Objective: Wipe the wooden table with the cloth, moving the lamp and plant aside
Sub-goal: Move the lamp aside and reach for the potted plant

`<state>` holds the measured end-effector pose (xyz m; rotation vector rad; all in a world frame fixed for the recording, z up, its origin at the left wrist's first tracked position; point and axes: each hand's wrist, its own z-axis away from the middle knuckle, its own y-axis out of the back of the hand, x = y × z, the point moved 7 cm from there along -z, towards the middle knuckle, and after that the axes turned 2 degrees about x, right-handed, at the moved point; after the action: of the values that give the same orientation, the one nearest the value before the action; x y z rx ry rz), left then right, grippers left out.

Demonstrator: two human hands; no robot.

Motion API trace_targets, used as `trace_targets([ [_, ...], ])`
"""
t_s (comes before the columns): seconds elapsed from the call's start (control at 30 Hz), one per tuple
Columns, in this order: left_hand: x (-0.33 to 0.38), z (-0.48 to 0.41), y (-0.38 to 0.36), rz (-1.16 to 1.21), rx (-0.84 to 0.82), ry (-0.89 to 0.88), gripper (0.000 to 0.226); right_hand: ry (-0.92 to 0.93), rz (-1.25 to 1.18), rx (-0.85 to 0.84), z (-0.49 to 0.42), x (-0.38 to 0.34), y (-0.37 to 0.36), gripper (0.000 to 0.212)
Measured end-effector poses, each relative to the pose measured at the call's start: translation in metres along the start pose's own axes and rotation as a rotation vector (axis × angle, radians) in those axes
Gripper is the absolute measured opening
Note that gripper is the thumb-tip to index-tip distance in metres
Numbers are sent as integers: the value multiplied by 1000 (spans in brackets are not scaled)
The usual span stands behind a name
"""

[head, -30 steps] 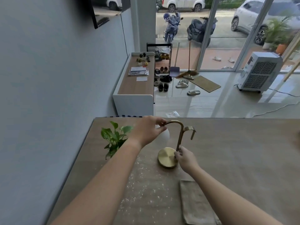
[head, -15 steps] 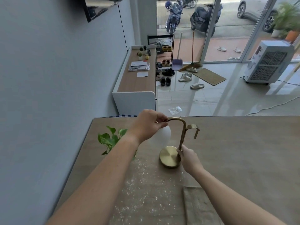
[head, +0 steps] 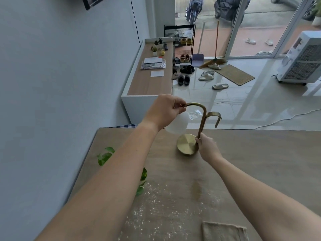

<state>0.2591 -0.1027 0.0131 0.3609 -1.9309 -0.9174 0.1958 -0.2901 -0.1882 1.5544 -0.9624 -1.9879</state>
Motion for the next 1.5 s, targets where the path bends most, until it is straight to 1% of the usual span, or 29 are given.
trace_targets([
  [0.17, -13, -15, -11, 3, 5, 19, 15, 9, 15, -18, -22, 12, -4, 17],
  [0.4, -14, -16, -19, 52, 4, 66, 17, 3, 17, -52, -26, 23, -9, 21],
  [0.57, -13, -18, -19, 49, -53, 140, 18, -38, -44, -76, -28, 29, -10, 18],
  [0.6, -11, -16, -17, 52, -69, 154, 21, -53, -45, -86, -27, 30, -11, 21],
  [0.67, -8, -8, -12, 65, -95, 186, 31, -91, -37, -105, -22, 34, -12, 32],
  [0.73, -6, 0, -3, 73, -91, 199, 39, -113, -33, -94, -14, 36, -11, 38],
  [0.8, -3, 10, 11, 79, -55, 196, 42, -119, -52, -59, -3, 34, -8, 35],
  [0.9, 0, 32, 39, 130, -2, 208, 39, -78, -94, -29, 23, 20, -6, 27],
  [1.0, -1, 64, 76, 172, 76, 230, 34, -20, -139, -35, 56, 2, -13, 22],
  [1.1, -6, 108, 115, 226, 149, 248, 33, 31, -173, -51, 92, -22, -28, 15],
  [1.2, -24, 159, 144, 285, 236, 276, 34, 39, -265, -85, 127, -39, -56, 16],
  [1.3, -64, 213, 160, 372, 354, 371, 30, 39, -346, -128, 157, -56, -87, 19],
  [1.37, -98, 250, 162, 399, 433, 451, 27, 4, -425, -169, 173, -69, -108, 19],
  [1.43, -133, 284, 154, 453, 502, 553, 25, -40, -507, -198, 186, -79, -129, 21],
  [1.5, -162, 313, 134, 541, 520, 660, 24, -78, -578, -214, 195, -87, -149, 24],
])
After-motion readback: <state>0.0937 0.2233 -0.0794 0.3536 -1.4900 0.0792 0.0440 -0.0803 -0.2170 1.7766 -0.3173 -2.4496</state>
